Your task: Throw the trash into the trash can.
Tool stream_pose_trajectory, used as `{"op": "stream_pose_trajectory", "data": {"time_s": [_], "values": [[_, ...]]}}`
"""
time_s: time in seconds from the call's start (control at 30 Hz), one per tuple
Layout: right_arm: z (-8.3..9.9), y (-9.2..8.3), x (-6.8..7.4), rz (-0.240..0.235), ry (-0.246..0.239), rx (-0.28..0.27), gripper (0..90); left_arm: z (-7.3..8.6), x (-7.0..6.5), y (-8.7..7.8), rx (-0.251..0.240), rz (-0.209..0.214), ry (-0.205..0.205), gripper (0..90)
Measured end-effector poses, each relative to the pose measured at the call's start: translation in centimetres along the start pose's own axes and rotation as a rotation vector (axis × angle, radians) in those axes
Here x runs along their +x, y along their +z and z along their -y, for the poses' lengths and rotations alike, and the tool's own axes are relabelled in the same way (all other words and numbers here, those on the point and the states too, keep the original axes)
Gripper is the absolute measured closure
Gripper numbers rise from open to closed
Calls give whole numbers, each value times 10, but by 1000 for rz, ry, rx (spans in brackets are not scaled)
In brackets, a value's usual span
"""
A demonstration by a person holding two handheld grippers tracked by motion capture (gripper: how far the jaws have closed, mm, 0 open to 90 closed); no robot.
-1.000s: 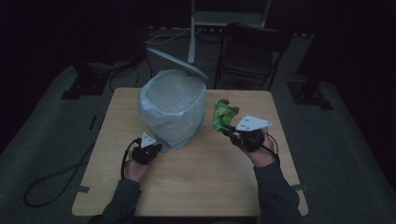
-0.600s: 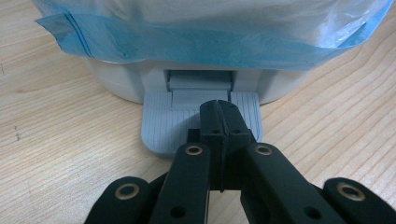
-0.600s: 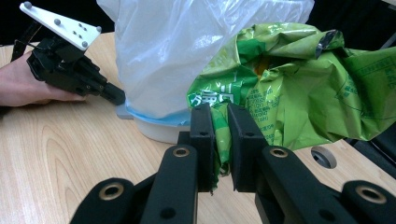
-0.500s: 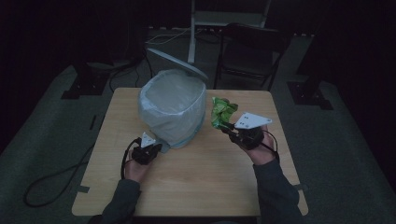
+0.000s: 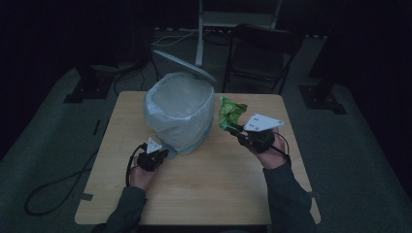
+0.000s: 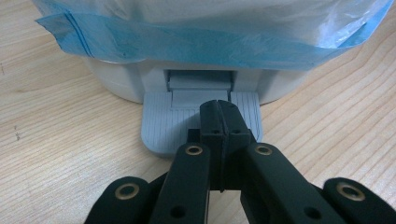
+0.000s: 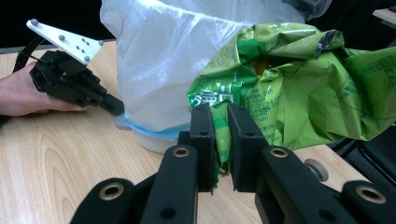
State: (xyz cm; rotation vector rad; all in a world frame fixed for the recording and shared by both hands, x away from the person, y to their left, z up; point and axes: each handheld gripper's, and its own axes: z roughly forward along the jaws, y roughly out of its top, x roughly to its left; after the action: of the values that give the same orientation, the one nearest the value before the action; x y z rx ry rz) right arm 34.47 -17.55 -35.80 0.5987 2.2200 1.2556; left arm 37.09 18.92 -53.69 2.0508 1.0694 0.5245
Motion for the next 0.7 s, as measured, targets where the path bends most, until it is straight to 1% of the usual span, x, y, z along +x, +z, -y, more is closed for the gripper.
{"op": "stream_pose_trajectory", "data": {"time_s": [0.17,0.7], "values": [[-5,-1,0,-1,-11,-6,812,0,0,0,0,0,0,900],[-16,2,-3,-17,-15,-25,812,0,0,0,0,-1,1,900]]}}
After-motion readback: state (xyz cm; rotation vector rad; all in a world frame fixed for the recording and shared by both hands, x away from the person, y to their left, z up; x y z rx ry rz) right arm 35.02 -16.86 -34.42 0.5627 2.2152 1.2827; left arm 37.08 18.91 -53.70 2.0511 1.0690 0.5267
